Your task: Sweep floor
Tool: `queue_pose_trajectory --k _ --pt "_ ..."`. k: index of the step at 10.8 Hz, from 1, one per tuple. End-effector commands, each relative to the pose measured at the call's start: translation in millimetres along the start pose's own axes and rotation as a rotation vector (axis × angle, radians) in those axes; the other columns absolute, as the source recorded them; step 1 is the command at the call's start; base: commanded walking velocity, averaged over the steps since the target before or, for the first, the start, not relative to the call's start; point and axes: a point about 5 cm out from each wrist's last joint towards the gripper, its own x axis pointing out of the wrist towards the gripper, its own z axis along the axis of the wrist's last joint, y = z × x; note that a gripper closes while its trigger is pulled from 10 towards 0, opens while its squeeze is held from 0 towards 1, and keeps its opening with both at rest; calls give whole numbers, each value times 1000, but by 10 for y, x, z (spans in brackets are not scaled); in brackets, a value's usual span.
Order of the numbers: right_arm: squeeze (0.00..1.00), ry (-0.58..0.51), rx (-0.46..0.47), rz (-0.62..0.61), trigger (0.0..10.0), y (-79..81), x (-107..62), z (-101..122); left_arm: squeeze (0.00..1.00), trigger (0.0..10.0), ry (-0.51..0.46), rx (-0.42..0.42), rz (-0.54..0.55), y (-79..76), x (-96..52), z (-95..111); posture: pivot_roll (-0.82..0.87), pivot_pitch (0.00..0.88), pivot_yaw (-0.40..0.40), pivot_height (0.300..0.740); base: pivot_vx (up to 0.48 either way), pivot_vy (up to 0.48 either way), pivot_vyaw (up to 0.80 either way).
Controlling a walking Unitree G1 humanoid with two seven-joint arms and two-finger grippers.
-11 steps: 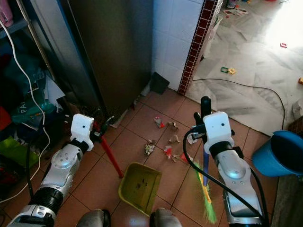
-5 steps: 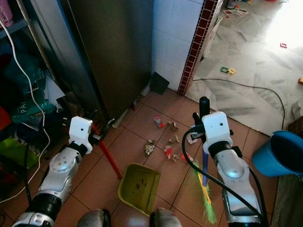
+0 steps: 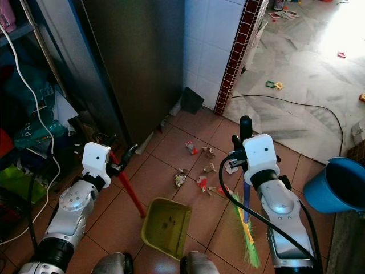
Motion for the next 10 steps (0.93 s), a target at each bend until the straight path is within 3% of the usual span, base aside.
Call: queue_pose_trajectory --k 1,2,3,10 --pt "0 -26 -26 4 10000 -18 11 49 0 9725 -16 9 0 -6 -1 44 -123 109 -60 740 0 0 0" --pt "0 -26 -26 4 10000 -17 10 47 0 3529 -17 8 0 -6 -3 49 -123 110 -59 740 0 0 0" --pt "0 -24 -27 4 10000 -15 6 41 0 0 -18 4 -5 -13 -18 51 -123 110 -59 740 0 0 0" --pt "0 -30 -32 10 10000 -7 31 48 0 0 -18 -6 -3 -24 -43 53 -119 109 -65 740 0 0 0"
